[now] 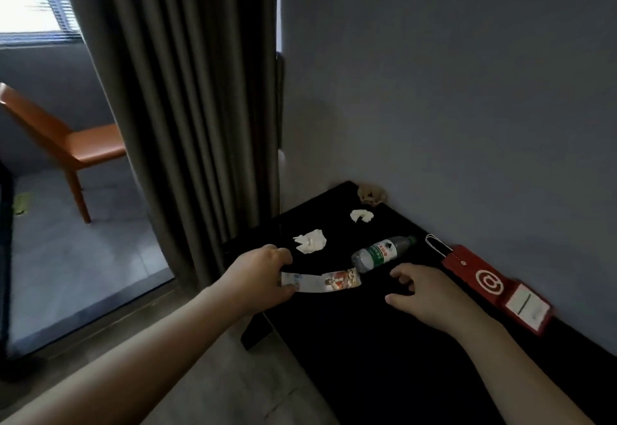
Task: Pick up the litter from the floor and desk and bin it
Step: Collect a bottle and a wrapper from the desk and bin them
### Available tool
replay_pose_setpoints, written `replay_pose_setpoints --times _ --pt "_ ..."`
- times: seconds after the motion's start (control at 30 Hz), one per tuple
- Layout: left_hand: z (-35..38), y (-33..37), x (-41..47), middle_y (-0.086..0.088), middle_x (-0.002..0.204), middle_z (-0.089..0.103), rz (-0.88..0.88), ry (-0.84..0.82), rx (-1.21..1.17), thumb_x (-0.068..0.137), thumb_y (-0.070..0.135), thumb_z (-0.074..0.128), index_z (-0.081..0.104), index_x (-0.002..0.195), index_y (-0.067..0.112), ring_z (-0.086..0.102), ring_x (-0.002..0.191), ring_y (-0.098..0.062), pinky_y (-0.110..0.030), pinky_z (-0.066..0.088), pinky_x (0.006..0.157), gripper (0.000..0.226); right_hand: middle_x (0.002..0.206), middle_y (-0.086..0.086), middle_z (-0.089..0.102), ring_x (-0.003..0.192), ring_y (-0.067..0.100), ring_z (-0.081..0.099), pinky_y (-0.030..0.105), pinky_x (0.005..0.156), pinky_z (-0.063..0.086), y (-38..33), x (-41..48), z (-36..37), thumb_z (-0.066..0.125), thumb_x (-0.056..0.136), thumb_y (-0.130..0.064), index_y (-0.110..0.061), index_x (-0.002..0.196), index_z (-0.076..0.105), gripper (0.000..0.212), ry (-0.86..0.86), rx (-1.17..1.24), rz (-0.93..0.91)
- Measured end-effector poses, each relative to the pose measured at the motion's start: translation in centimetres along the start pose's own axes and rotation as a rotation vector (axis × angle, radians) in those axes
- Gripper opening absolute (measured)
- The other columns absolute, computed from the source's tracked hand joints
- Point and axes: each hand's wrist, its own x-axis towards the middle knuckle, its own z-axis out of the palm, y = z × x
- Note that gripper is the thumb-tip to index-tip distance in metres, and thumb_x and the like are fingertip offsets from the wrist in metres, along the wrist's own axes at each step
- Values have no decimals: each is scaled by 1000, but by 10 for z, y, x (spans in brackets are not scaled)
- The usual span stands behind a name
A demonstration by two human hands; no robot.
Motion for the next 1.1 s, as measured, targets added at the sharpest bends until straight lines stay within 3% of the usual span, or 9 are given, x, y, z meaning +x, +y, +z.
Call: replay_pose_setpoints --times 0.23,0.47,0.67,0.9,1.0,1.1 --pt "15 -40 60 1 127 52 86 -121 -12 82 48 61 46 136 21 56 111 -18 -31 49 91 63 127 -3 55 103 6 52 19 82 41 -5 28 23 68 82 -44 -28 133 51 56 12 31 140" --pt "52 -63 104 1 122 51 75 -223 -42 77 50 65 44 136 22 56 107 -17 -29 50 87 68 131 -2 51 112 10 52 23 90 44 8 83 38 68 82 -44 -29 135 48 58 -55 44 226" --pt "80 -70 152 2 121 51 5 -294 -39 76 51 67 43 135 23 55 104 -15 -29 50 86 70 132 3 49 117 15 49 25 95 41 29 145 41 69 83 -41 -24 134 50 56 -77 79 200" --pt "139 -62 196 -2 120 51 -39 -437 -37 73 47 70 47 131 19 54 108 -21 -33 48 90 68 130 11 44 112 22 52 27 89 43 63 218 60 68 85 -33 -19 133 49 53 -80 163 210" --pt "166 -59 204 -3 123 49 -43 -512 13 71 48 73 45 131 20 53 112 -23 -36 49 90 73 141 15 33 119 28 50 32 98 43 76 244 74 66 87 -35 -16 143 37 66 -88 198 272" --pt "188 -59 212 -2 127 45 -29 -542 66 69 52 73 40 133 20 50 115 -24 -38 49 90 79 156 11 5 130 34 38 36 106 38 91 263 91 65 85 -43 -21 150 24 81 -101 224 351"
